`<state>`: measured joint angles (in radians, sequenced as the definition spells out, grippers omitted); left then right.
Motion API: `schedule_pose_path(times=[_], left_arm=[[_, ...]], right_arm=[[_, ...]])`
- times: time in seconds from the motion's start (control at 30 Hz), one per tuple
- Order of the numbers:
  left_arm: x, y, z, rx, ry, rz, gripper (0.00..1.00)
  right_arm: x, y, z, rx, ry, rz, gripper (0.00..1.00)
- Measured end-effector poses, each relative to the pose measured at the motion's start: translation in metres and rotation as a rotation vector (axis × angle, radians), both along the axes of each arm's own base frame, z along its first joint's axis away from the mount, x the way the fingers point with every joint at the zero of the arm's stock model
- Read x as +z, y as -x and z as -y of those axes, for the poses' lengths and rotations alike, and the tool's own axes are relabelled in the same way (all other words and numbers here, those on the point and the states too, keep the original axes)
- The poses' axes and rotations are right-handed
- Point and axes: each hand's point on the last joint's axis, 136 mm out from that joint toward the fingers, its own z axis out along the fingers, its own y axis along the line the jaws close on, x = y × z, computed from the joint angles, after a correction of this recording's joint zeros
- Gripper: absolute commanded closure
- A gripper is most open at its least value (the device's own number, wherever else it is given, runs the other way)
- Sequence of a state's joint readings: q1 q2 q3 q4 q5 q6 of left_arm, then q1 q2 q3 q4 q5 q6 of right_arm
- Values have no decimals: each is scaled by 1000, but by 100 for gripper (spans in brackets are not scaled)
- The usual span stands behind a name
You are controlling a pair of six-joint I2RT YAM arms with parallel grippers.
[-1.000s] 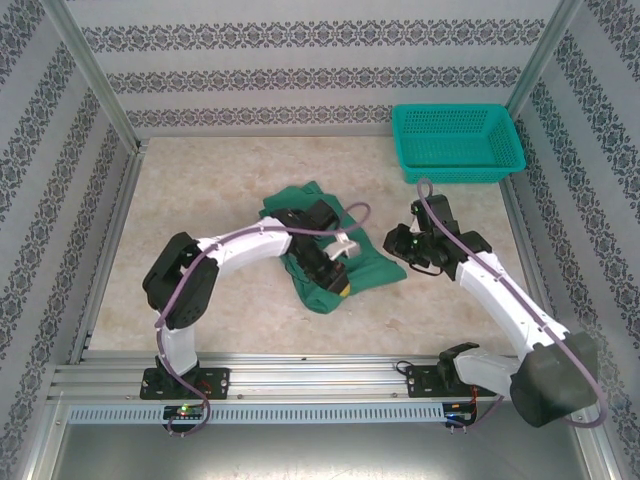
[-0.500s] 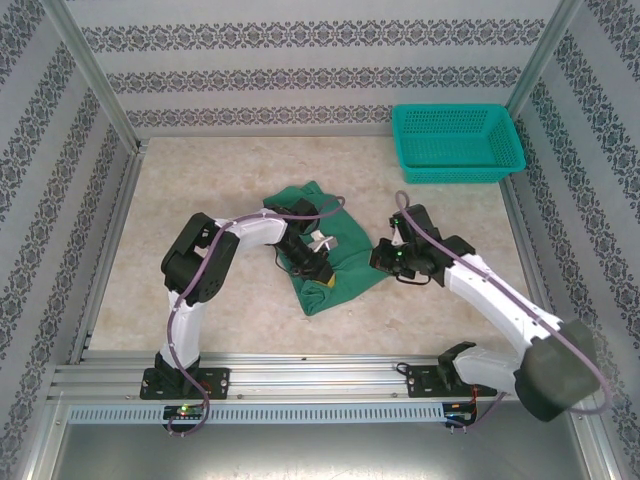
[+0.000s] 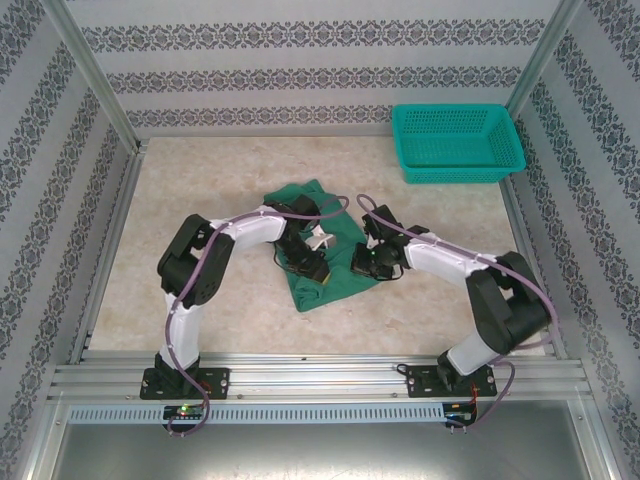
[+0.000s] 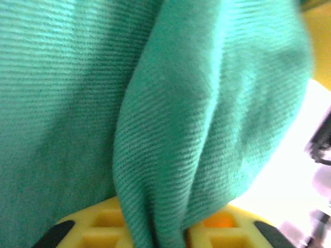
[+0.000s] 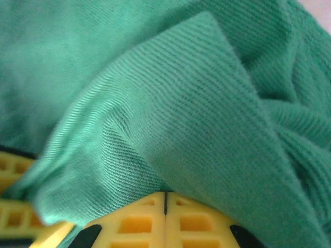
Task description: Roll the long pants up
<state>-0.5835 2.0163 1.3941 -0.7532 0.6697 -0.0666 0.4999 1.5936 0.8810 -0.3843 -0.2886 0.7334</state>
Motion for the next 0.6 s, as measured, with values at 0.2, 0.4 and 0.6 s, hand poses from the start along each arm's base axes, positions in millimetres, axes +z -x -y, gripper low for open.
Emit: schedule_pose_path(times=[0.2,0.4,0.6], left_arm=[[62,-2,-17,-73,-128,427,69],[82,35,-1,-252,-233,708,71],[40,41,-9,-347,-392,727,73]], right_arm=[[-7,-11,-13,15,-21,0,100],[-9,-13,-13,14,-20,-3,100],[-9,-13,-13,13,-19,-3,100]])
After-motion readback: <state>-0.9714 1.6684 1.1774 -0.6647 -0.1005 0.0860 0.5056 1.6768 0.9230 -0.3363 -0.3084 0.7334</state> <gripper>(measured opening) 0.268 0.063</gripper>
